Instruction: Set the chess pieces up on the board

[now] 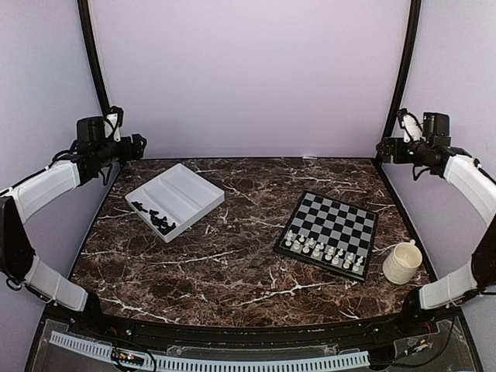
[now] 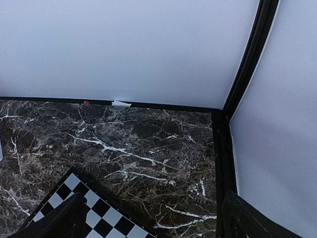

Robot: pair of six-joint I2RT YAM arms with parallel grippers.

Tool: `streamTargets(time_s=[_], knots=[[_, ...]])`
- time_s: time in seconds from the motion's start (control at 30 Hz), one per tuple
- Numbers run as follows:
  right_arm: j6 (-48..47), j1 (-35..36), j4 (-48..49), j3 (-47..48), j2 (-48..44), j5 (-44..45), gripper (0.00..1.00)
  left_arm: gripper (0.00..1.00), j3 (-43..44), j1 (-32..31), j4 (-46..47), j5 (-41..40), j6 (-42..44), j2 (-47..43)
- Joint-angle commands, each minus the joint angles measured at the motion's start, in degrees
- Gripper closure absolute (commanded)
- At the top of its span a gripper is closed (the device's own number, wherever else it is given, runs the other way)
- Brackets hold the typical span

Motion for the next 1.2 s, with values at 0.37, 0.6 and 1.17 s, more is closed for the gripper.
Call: streamTargets(time_s=[0.37, 0.6, 1.17], knots=[[-24.7, -0.6, -21.8, -4.7, 2.6, 1.8, 0.22, 0.10, 8.3, -22.0, -10.4, 18.9, 13.2, 11.0], [-31.3, -0.5, -26.7, -12.8, 3.8, 4.8, 0.48, 0.14, 5.6, -30.5, -14.3, 21.0, 17.1, 16.7], [-26.8, 0.1, -25.1, -4.5, 22.9, 15.4, 0.82, 0.35, 14.1, -39.1, -17.0, 12.7, 11.4, 33.3]])
